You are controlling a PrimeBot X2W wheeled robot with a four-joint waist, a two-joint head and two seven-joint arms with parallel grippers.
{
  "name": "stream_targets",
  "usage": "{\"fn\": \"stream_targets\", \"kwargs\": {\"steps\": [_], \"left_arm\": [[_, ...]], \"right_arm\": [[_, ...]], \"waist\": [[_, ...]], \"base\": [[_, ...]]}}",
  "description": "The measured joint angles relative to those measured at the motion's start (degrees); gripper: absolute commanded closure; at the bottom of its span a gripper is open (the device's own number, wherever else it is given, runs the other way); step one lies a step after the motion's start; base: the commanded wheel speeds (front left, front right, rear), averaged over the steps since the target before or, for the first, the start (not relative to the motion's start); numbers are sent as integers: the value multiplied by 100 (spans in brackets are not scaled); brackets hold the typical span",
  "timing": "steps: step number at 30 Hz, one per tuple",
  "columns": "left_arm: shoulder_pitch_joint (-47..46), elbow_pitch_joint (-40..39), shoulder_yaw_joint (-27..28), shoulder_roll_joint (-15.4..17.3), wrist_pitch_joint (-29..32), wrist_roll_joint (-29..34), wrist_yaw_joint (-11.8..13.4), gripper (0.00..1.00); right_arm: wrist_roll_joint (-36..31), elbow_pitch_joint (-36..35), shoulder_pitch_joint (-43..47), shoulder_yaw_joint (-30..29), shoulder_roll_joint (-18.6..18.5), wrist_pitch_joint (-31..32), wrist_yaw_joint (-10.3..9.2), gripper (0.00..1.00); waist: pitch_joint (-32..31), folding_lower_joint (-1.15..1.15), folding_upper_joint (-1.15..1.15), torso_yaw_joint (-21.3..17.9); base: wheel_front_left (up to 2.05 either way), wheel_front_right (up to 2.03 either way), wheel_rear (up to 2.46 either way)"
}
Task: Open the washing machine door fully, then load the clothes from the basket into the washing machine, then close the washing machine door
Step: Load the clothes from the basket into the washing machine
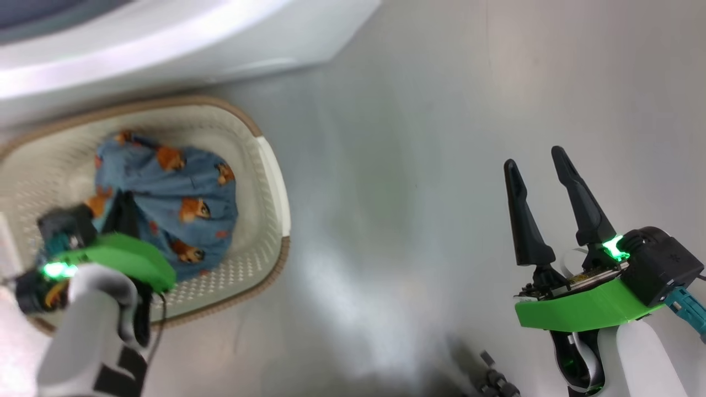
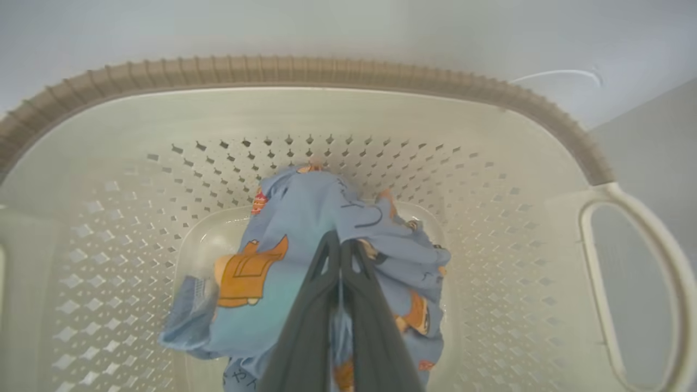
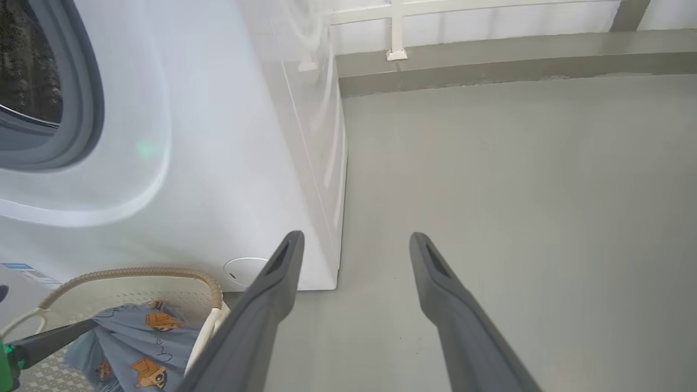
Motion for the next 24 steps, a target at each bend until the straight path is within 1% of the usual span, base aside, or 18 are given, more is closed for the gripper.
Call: {"fn": "stream_targets", "kwargs": {"steps": [4, 9, 13, 16, 21, 23, 24], "left_arm": [[664, -683, 261, -244, 0, 183, -2, 100], [1504, -1379, 482, -458, 0, 388, -21, 100], [2080, -1846, 647, -542, 1, 520, -113, 100], [2477, -2209, 728, -605, 1, 544, -113, 100], [3149, -2766, 781, -616, 1, 541, -110, 100], [3395, -3000, 748, -616, 1, 459, -97, 100], [3511, -3120, 709, -616, 1, 381, -49, 100]], "right_arm": [[-34, 94, 83, -48, -4, 0, 0, 0], [-55, 245, 470, -67, -8, 0, 0, 0], [-93, 326, 721, -74, -7, 0, 0, 0], [-98, 396, 909, -85, -7, 1, 0, 0], [-104, 446, 1218, -119, -7, 0, 0, 0], [-133, 470, 1361, -137, -7, 1, 0, 0], [-162, 479, 1435, -144, -7, 1, 0, 0]], "waist": [[-462, 0, 0, 142], [-1089, 0, 0, 308], [-1608, 0, 0, 430], [-1994, 0, 0, 514], [-2624, 0, 0, 638], [-2865, 0, 0, 680], [-2986, 0, 0, 700]], "base": [[0, 0, 0], [0, 0, 0], [0, 0, 0], [0, 0, 0], [0, 0, 0], [0, 0, 0], [0, 0, 0]]}}
